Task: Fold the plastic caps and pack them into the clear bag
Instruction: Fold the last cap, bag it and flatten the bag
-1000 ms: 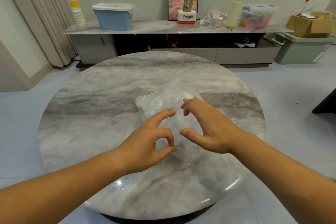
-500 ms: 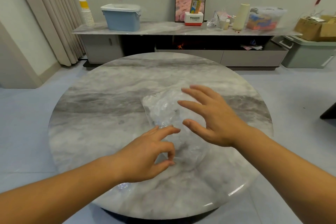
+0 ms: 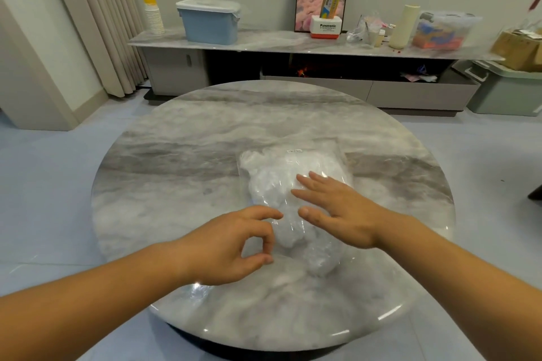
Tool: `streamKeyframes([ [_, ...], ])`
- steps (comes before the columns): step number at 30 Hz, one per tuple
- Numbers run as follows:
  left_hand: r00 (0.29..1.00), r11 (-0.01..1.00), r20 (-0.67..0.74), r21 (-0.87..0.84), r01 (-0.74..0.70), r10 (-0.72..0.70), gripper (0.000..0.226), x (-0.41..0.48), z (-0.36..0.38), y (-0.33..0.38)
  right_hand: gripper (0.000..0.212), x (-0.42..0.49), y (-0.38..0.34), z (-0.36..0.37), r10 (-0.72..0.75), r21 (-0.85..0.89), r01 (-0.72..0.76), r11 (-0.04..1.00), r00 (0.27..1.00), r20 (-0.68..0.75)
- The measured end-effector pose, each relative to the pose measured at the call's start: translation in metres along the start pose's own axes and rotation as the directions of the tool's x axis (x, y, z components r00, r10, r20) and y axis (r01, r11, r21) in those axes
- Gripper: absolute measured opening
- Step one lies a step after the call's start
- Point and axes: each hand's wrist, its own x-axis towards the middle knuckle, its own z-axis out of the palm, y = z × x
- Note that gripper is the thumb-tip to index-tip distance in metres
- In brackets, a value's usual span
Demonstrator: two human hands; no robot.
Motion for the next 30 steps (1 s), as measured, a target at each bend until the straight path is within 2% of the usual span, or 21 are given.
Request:
streamKeyframes([
  [3,1.000,1.000,-0.003,-0.022,0.010,-0.010,0.009,-0.003,0.002,-0.006,0.102,-0.003,0.009,0.016,0.015,0.022,-0.016,1.000,0.999,0.042],
  [8,1.000,1.000,0.027,0.012,0.011,-0.012,0.009,-0.007,0.008,-0.011,0.082,-0.006,0.005,0.029,0.040,0.072,-0.048,0.996,0.993,0.112],
  [11,1.000,0.999,0.027,0.036,0.009,-0.010,0.010,-0.009,0.010,-0.011,0.083,-0.004,0.001,0.034,0.068,0.146,-0.090,0.985,0.987,0.147],
  [14,0.999,0.993,0.032,0.121,-0.009,0.006,0.014,-0.009,0.012,-0.012,0.090,-0.002,-0.001,0.039,0.097,0.189,-0.131,0.973,0.979,0.179],
  [18,0.998,0.963,0.034,0.260,-0.064,0.057,0.033,-0.003,0.022,-0.011,0.084,0.001,0.003,0.045,0.090,0.220,-0.134,0.966,0.976,0.199],
  [22,0.992,0.938,0.065,0.325,-0.122,0.106,0.033,0.008,0.036,0.001,0.072,0.000,0.007,0.047,0.095,0.344,-0.134,0.929,0.987,0.129],
  [26,0.995,0.951,0.092,0.303,-0.065,0.038,0.046,0.012,0.038,0.005,0.042,-0.009,0.009,0.041,0.113,0.599,-0.085,0.797,0.993,-0.010],
  [30,0.995,0.948,0.102,0.315,-0.040,0.008,0.065,0.014,0.033,0.002,0.045,-0.024,0.006,0.036,0.107,0.604,0.003,0.797,0.984,-0.146],
])
